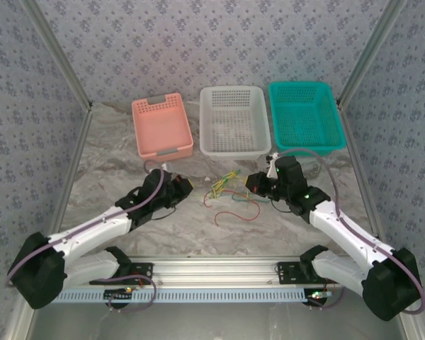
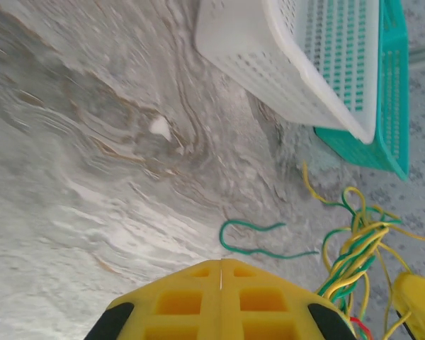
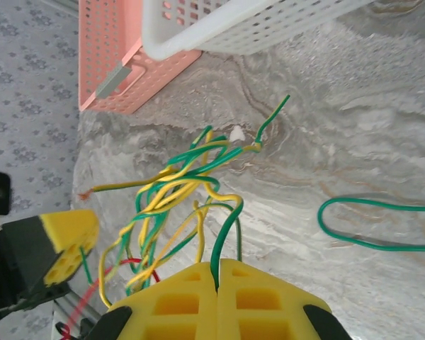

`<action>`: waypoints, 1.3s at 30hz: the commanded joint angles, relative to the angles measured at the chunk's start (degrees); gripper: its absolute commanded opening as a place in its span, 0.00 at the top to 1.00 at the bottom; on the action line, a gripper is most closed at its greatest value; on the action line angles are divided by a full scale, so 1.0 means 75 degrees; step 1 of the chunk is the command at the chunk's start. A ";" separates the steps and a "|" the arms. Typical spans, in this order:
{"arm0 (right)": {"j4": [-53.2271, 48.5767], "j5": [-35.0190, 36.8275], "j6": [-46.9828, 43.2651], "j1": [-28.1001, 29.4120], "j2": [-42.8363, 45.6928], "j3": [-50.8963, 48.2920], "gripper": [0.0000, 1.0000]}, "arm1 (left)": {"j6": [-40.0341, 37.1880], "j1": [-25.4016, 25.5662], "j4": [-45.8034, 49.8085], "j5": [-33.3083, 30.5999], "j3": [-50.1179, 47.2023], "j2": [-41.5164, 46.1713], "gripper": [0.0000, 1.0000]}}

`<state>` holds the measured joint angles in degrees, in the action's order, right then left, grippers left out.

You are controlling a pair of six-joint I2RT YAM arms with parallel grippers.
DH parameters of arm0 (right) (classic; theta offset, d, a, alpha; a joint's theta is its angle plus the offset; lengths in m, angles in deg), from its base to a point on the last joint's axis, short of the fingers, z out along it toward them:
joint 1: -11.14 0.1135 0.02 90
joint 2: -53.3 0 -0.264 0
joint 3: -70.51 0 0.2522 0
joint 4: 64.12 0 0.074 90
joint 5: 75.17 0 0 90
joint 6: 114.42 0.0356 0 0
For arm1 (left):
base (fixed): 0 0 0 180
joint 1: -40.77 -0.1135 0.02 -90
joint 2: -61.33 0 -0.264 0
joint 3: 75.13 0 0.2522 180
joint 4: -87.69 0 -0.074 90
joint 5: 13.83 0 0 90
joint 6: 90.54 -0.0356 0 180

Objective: Untangle the cables
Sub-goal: Untie the cable.

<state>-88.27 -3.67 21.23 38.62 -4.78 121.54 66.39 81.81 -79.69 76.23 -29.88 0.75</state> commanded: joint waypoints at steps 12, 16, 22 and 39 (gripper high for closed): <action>-0.1214 0.1747 -0.0749 0.1704 -0.2194 0.1531 0.79 | -0.0510 -0.0525 0.1443 -0.0394 0.0103 0.0416 1.00; -0.1789 0.2967 -0.0424 0.1843 -0.1418 0.1370 0.50 | -0.0343 -0.0522 0.1132 -0.0398 -0.0142 0.0296 1.00; -0.3622 0.5311 0.0695 0.1776 0.0398 0.0563 0.39 | -0.0195 -0.0523 0.0624 -0.0336 -0.0490 0.0087 1.00; -0.0265 0.4109 0.0234 -0.0090 -0.0109 -0.1621 0.35 | -0.0518 -0.0487 0.1109 -0.0203 -0.0312 -0.0238 0.44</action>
<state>-96.73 29.40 24.88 38.47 -3.14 109.30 64.10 78.27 -74.32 74.83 -34.25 -1.83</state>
